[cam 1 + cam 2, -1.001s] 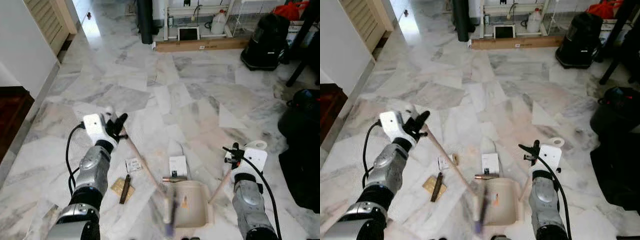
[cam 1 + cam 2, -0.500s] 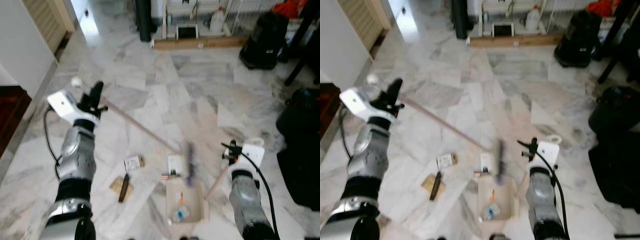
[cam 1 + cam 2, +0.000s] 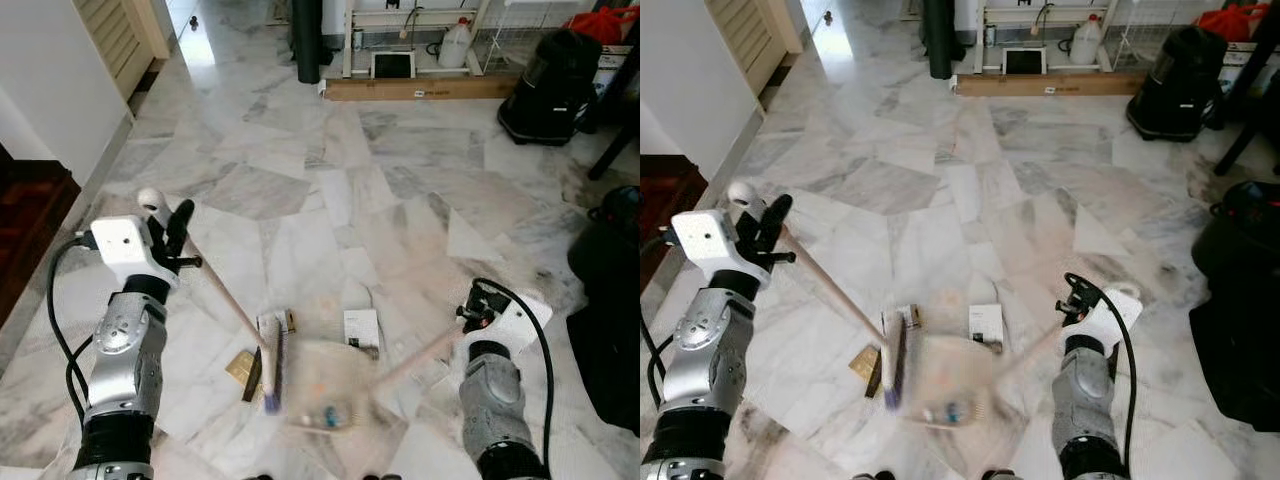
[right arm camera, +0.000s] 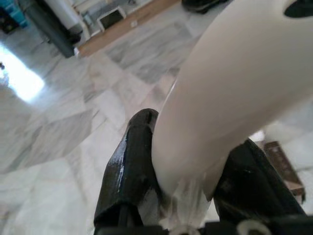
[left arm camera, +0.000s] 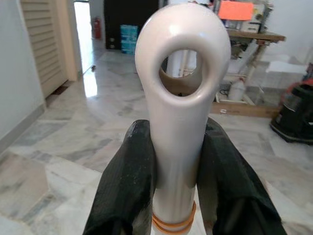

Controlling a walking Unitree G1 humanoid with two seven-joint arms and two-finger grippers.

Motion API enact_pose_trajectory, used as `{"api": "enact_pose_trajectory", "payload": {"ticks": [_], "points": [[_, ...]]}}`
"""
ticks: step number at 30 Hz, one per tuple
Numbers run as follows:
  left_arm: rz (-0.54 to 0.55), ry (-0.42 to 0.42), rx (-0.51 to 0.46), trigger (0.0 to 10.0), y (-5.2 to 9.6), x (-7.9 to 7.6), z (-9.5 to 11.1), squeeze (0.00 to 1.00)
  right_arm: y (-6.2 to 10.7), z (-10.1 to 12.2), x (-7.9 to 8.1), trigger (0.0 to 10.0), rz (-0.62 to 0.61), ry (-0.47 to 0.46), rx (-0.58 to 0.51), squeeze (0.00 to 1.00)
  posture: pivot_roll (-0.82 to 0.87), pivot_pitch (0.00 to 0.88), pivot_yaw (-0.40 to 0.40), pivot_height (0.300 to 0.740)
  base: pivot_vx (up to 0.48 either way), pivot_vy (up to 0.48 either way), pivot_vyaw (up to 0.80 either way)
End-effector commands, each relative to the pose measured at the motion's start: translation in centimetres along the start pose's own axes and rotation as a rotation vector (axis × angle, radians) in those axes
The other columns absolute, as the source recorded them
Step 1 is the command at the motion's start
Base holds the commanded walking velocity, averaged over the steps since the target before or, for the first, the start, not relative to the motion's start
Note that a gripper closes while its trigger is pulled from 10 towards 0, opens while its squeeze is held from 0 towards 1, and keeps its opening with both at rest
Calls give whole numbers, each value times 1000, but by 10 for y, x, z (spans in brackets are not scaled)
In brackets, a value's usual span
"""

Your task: Sweep floor

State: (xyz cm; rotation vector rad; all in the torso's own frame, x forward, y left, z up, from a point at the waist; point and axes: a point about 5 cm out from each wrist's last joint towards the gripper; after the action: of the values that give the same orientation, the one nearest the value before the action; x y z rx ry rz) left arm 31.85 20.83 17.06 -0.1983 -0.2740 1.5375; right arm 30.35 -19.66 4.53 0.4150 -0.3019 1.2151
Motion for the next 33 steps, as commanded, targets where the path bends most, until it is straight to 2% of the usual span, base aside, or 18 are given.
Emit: {"api": "enact_pose_trajectory", "payload": {"ticks": [1, 6, 12, 15, 19, 26, 33], "points": [[-2, -46, -28, 10000, 2, 3, 8, 0, -4, 8, -1, 10000, 0, -17, -32, 0, -35, 149, 55, 740, 0, 0, 0], [-17, -45, -16, 10000, 6, 0, 7, 0, -5, 10, 0, 10000, 12, -46, -35, 0, -32, 147, 54, 740, 0, 0, 0], [8, -53, -36, 10000, 6, 4, 13, 0, -6, 13, 6, 10000, 38, -65, -45, 0, -29, 144, 53, 740, 0, 0, 0], [28, -61, -80, 10000, 5, 6, 22, 0, -7, 19, 7, 10000, 54, -78, -70, 0, -29, 133, 54, 740, 0, 0, 0], [29, -114, -128, 10000, 6, 4, 33, 0, -6, 28, 11, 10000, 81, -81, -116, 0, -31, 127, 54, 740, 0, 0, 0], [12, -145, -116, 10000, 17, -1, 32, 0, 8, 57, 18, 10000, 160, 58, -271, 0, -45, 112, 58, 740, 0, 0, 0], [-25, -185, -92, 10000, 29, -7, 29, 0, 18, 88, 26, 10000, 204, 88, -369, 0, -45, 100, 61, 740, 0, 0, 0]]}}
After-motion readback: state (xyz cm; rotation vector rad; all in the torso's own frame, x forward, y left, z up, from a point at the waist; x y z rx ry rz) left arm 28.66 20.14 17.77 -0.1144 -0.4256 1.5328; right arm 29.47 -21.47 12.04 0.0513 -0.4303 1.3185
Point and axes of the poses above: a point about 5 cm out from each wrist's last joint towards the gripper, its own y axis pointing back from the gripper into the wrist, its own z axis along the axis of the wrist's last joint, x = y × z, and after that the axes turned 8 degrees about -y, right-handed
